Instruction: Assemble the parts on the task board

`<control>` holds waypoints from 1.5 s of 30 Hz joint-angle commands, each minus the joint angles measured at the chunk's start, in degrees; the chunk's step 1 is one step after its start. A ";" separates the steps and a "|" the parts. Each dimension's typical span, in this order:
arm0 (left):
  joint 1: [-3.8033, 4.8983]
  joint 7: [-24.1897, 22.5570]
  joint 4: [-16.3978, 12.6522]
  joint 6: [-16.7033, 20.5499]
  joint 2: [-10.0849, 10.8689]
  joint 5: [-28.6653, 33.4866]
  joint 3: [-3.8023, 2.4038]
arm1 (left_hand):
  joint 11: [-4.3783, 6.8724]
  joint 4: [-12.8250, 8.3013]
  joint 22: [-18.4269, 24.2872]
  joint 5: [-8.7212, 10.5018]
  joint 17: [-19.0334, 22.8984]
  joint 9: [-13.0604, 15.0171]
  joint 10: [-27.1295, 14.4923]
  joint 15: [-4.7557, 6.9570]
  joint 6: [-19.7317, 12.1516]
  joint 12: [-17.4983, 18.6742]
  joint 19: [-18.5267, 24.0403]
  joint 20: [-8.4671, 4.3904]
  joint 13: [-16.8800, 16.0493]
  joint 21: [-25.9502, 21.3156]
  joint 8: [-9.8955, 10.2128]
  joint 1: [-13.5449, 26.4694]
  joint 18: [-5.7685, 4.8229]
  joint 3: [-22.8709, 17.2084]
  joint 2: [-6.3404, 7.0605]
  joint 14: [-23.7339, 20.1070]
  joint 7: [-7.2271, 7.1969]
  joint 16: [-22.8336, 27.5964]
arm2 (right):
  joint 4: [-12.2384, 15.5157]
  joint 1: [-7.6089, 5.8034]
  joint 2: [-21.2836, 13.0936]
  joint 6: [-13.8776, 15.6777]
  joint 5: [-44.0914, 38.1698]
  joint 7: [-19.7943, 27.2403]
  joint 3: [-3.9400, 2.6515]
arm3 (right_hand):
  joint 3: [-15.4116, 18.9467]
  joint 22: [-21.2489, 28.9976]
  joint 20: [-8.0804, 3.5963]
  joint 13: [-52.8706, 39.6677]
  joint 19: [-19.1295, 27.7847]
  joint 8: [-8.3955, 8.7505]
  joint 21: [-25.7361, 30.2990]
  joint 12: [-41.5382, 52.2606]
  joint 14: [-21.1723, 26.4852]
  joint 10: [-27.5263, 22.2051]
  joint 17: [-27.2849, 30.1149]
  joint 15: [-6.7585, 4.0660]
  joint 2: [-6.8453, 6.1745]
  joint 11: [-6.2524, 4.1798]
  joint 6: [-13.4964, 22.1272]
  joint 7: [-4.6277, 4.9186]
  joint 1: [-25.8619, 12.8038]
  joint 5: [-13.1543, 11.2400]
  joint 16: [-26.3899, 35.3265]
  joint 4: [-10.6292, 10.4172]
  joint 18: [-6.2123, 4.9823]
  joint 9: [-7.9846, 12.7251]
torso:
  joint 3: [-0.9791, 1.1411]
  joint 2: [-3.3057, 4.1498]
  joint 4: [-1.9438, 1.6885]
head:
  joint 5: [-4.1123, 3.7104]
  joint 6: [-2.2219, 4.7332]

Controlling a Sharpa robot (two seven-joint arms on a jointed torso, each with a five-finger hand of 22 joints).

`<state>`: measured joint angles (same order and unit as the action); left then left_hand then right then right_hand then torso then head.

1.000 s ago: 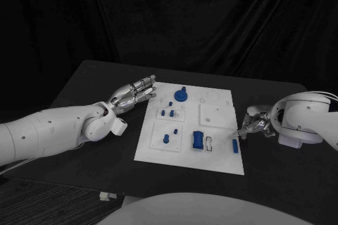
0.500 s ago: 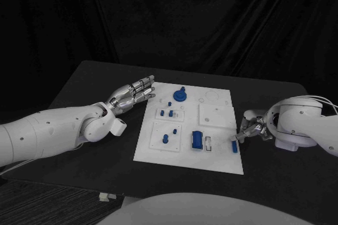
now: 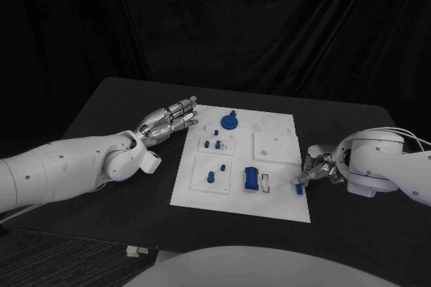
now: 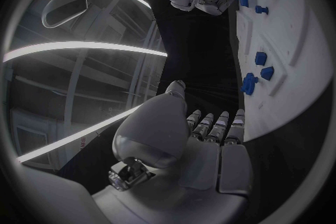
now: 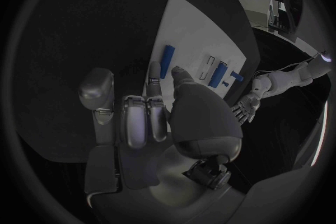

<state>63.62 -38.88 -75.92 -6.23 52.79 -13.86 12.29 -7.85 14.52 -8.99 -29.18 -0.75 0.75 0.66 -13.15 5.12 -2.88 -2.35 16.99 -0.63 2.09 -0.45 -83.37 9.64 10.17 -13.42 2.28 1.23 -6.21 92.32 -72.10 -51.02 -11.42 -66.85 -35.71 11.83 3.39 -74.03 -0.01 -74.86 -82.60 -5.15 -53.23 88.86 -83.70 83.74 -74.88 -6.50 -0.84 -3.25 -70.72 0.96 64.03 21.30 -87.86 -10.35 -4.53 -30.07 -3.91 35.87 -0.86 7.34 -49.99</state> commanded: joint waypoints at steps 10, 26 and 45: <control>-0.13 -4.67 -0.09 -0.91 -0.06 0.29 -0.06 | -0.78 -1.35 -0.51 -2.48 -0.59 0.21 -0.18 -1.20 -0.19 -1.21 -1.09 -0.06 -0.25 -0.02 -0.53 -1.23 -3.95 -1.38 0.27 -0.08 -0.11 -0.71 | -0.83 1.31 1.12 0.67 -0.48 -1.05 0.00 | -3.22 -7.31 0.20 -15.14 0.18 1.37 1.41 1.14 -5.42 6.26 -11.01 0.33 -0.20 0.40 1.35 0.38 3.49 6.35 0.73 2.40 -1.90 2.13 | -0.01 0.00 -0.03 | 0.12 -0.01; -0.18 -4.68 -0.07 -1.06 -0.11 0.29 -0.06 | -0.96 -1.76 -0.46 -3.87 -0.62 0.20 -0.09 -1.35 -0.27 -1.60 -1.14 -0.07 -0.33 -0.02 -0.51 -1.22 -4.29 -1.69 0.39 -0.04 -0.18 -0.94 | 0.10 1.75 1.78 2.99 -0.35 -0.59 -0.01 | -14.42 -7.41 0.54 -15.14 0.10 -1.25 1.61 1.14 -5.56 6.26 -11.65 0.83 -2.39 1.08 4.60 1.22 8.74 15.02 0.21 12.09 -1.89 -0.03 | 0.01 -0.01 -0.02 | 0.32 -0.01; -0.22 -4.54 -0.03 -1.12 -0.08 0.29 -0.06 | -1.09 -1.92 -0.44 -4.24 -0.63 0.19 0.00 -1.48 -0.33 -1.91 -1.16 -0.07 -0.39 -0.02 -0.50 -1.23 -4.40 -1.88 0.35 0.00 -0.24 -1.04 | 2.64 1.57 0.36 10.81 19.28 1.36 -0.03 | -23.79 -7.63 0.66 -15.14 -0.14 -6.64 0.41 1.14 -5.85 6.26 -13.00 0.88 -4.25 1.10 7.27 1.22 1.64 20.98 -0.78 16.71 -1.79 -6.65 | -0.01 -0.01 -0.01 | 0.44 -0.01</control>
<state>63.48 -38.88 -75.91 -6.65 52.81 -13.86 12.29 -8.53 13.18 -8.99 -32.47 -0.75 0.75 0.88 -14.16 5.11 -3.55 -2.64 16.69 -0.66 2.09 -0.45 -83.97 5.28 8.83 -12.82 1.89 1.23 -6.22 94.69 -70.50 -50.55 -3.70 -55.44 -34.86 11.81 -11.49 -74.03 0.71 -74.86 -82.50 -9.59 -52.70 88.86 -84.13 83.82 -74.88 -4.18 -6.04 -1.08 -66.53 3.09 64.49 38.17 -87.90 3.75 -4.51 -33.11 -3.91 35.87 -0.87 7.84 -49.99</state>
